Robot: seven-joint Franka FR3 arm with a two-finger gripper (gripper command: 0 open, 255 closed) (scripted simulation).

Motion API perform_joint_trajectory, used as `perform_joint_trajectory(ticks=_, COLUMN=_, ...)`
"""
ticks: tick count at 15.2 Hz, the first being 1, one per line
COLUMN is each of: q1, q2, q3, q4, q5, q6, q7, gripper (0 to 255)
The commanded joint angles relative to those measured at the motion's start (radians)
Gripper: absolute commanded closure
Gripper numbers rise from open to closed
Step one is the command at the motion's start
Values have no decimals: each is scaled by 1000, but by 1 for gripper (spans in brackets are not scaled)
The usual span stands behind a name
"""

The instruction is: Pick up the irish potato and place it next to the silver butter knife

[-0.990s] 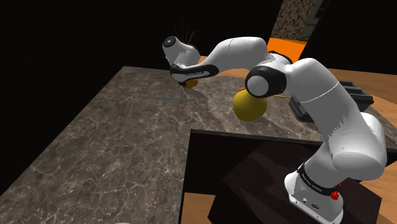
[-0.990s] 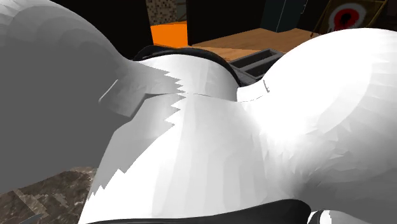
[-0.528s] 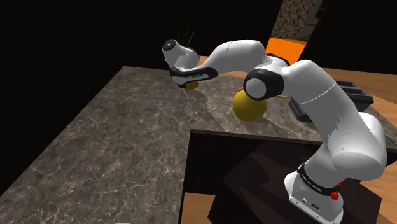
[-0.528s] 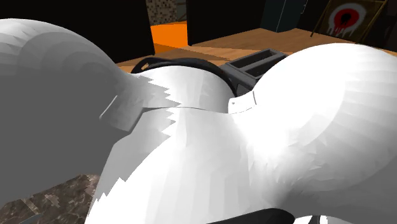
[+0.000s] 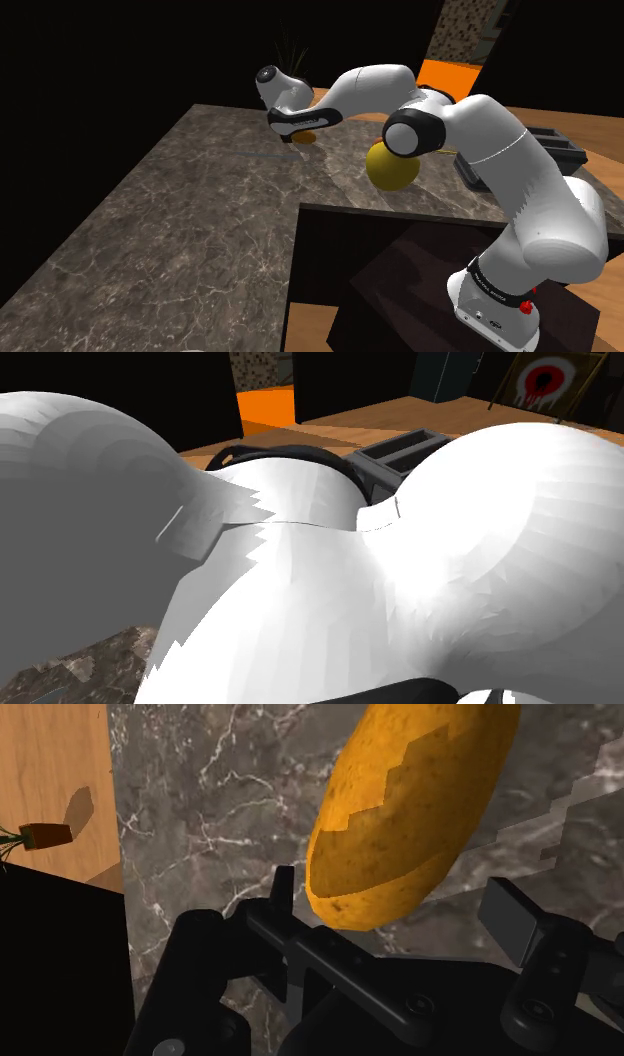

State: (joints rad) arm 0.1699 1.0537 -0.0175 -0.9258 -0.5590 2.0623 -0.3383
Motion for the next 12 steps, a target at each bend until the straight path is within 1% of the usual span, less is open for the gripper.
perform_joint_trajectory(ticks=1, q1=8, q2=-23, q3=2, q4=-16, q5=0, q6=-10, q7=4, gripper=0)
perform_joint_trajectory(ticks=4, q1=30, q2=-88, q3=8, q4=-51, q5=2, q6=-50, q7=9, gripper=0)
perform_joint_trajectory(ticks=12, q1=30, q2=-88, q3=8, q4=-51, q5=2, q6=-50, q7=9, gripper=0)
